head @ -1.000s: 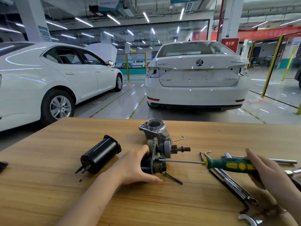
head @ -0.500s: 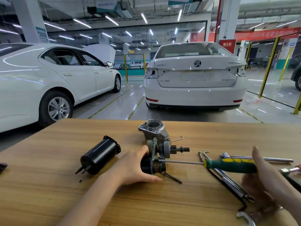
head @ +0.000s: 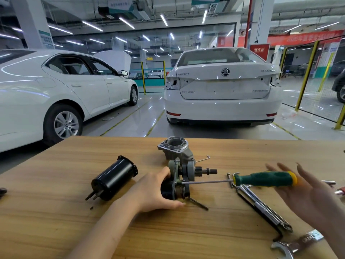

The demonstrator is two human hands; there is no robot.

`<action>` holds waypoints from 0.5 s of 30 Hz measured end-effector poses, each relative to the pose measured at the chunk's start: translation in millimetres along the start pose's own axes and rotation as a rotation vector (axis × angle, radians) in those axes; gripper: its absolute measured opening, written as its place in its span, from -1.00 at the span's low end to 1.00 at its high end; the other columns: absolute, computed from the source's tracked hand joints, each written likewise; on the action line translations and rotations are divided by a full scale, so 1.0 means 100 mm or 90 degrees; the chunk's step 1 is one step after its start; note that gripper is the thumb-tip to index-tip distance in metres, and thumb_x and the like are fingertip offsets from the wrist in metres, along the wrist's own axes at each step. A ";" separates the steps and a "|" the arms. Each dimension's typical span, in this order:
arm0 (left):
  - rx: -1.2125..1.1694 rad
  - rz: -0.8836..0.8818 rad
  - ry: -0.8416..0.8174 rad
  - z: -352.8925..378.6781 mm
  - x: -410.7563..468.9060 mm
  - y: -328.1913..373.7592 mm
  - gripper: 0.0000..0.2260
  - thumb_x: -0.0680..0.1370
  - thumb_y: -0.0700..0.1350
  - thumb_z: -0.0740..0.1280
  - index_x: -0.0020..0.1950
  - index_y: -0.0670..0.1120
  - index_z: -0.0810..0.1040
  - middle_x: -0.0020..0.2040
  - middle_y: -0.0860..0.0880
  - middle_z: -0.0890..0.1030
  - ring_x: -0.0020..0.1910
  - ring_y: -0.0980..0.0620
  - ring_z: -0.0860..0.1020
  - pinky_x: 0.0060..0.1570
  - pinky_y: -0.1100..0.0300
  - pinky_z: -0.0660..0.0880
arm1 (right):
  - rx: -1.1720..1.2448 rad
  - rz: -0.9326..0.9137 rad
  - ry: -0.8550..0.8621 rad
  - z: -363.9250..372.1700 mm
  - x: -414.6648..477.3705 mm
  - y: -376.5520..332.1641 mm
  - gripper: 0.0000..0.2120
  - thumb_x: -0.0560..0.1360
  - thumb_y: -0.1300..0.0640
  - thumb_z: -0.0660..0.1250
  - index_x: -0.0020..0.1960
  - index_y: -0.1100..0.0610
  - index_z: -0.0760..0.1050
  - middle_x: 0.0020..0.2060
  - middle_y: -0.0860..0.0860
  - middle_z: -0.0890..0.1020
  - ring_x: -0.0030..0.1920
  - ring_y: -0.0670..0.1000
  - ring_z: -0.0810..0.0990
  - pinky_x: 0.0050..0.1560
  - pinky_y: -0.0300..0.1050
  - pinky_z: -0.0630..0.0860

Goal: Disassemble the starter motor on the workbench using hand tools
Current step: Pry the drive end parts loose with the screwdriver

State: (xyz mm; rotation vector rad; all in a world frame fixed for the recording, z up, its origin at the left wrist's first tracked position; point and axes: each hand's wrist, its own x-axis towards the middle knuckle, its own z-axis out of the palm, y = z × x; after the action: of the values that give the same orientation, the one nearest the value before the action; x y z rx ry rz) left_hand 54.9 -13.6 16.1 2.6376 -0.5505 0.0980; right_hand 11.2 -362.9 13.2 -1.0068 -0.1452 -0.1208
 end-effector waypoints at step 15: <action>0.020 0.008 0.002 0.02 0.01 -0.02 -0.43 0.12 0.44 0.35 -0.05 0.16 0.33 -0.12 0.16 0.52 -0.13 0.20 0.48 -0.11 0.20 0.51 | -0.185 -0.004 0.090 -0.19 0.14 0.01 -0.76 0.48 0.31 0.19 -0.07 0.12 0.61 -0.03 0.13 0.67 -0.14 -0.07 0.68 -0.21 -0.26 0.60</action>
State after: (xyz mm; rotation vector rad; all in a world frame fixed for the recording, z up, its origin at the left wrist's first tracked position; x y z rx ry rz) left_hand 56.8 -12.9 13.3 2.6636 -0.5700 0.1156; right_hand 26.3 -379.0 5.0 -1.2834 -0.0002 -0.2234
